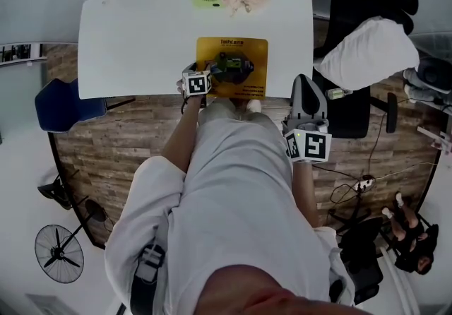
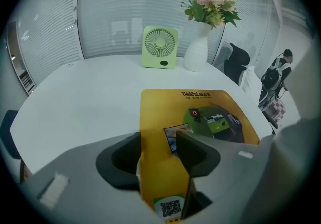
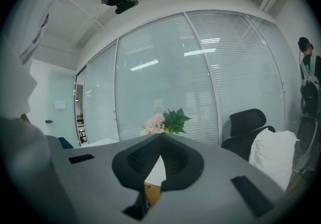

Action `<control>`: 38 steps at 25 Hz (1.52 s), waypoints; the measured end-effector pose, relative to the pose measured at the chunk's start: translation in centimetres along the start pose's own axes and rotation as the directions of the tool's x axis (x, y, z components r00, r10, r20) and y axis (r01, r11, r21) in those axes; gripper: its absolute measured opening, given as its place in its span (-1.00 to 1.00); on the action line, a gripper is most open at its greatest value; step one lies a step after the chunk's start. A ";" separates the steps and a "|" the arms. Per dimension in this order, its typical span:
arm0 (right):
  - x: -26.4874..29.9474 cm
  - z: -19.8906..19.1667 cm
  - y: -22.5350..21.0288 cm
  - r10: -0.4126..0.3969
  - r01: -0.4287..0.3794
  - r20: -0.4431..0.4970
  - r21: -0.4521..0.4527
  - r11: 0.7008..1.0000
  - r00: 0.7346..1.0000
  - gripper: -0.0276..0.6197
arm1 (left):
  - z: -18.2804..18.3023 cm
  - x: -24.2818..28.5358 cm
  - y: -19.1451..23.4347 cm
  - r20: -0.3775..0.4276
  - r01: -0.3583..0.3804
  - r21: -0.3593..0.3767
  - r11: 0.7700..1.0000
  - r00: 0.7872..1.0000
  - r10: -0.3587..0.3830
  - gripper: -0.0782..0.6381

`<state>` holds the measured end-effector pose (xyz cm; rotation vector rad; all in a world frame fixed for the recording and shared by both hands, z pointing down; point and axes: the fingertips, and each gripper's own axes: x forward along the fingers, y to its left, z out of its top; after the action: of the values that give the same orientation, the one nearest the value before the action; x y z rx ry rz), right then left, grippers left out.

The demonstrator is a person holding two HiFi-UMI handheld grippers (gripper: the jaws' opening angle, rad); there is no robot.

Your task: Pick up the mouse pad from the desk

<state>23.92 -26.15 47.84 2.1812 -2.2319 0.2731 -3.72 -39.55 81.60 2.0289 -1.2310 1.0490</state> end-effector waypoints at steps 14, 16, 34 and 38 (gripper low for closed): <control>-0.7 0.0 -1.0 -0.021 0.021 0.012 0.009 1.000 1.000 -0.91 | -0.2 0.0 0.3 -0.008 0.114 -0.135 0.984 0.993 -0.116 -0.69; -0.8 0.2 -1.1 -0.029 0.029 0.016 0.013 0.999 0.999 -0.91 | -0.2 0.0 0.3 -0.006 0.114 -0.137 0.984 0.993 -0.116 -0.71; -0.7 -0.3 -0.3 -0.009 0.008 0.007 0.006 1.000 1.000 -0.91 | 1.7 -4.0 -1.5 0.164 0.287 -0.107 0.952 0.949 -0.268 -0.73; -0.6 -0.4 0.3 0.012 -0.012 0.008 0.002 1.000 1.000 -0.91 | 2.7 -6.1 -2.9 0.213 0.319 -0.049 0.946 0.929 -0.302 -0.73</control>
<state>23.55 -25.51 48.10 2.1740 -2.2510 0.2683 -1.93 -37.45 74.92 2.2158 -0.9836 0.6433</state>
